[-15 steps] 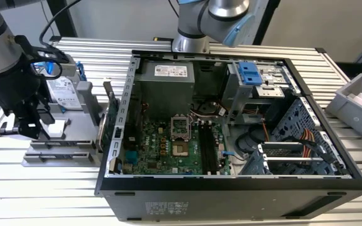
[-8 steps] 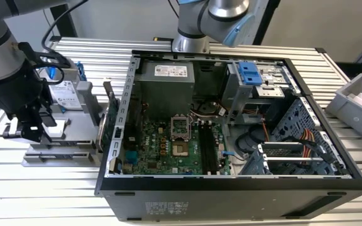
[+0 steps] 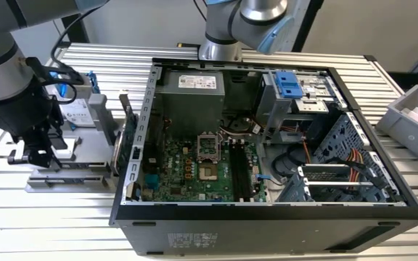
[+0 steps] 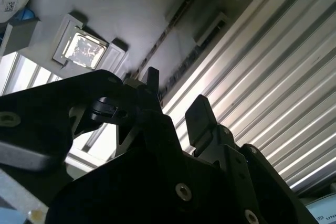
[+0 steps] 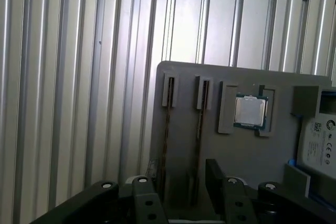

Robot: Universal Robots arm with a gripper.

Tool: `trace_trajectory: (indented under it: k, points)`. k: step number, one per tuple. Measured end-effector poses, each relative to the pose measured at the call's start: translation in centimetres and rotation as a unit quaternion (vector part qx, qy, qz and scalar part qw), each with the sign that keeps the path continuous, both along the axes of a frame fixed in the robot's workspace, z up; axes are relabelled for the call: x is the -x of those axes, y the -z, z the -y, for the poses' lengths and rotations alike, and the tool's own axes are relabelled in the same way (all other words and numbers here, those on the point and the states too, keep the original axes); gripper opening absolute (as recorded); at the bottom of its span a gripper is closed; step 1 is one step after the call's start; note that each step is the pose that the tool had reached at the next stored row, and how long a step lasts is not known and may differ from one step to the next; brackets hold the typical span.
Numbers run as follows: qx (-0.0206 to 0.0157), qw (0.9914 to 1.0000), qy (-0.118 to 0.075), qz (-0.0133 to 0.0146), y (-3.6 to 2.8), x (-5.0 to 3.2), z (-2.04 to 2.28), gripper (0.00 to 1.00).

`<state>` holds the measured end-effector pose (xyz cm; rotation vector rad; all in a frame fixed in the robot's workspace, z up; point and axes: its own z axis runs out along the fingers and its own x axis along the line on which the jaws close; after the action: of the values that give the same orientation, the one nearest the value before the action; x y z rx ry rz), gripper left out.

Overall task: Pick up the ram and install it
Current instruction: 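Pick up the ram and move it above insertion slot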

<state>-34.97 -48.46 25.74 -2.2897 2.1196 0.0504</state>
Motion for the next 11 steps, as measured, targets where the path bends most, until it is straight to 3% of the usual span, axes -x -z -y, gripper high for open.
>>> trace_trajectory:
  k: [11]
  points:
    - [0.0,1.0,0.0,0.0,1.43,0.0,0.26,1.0]
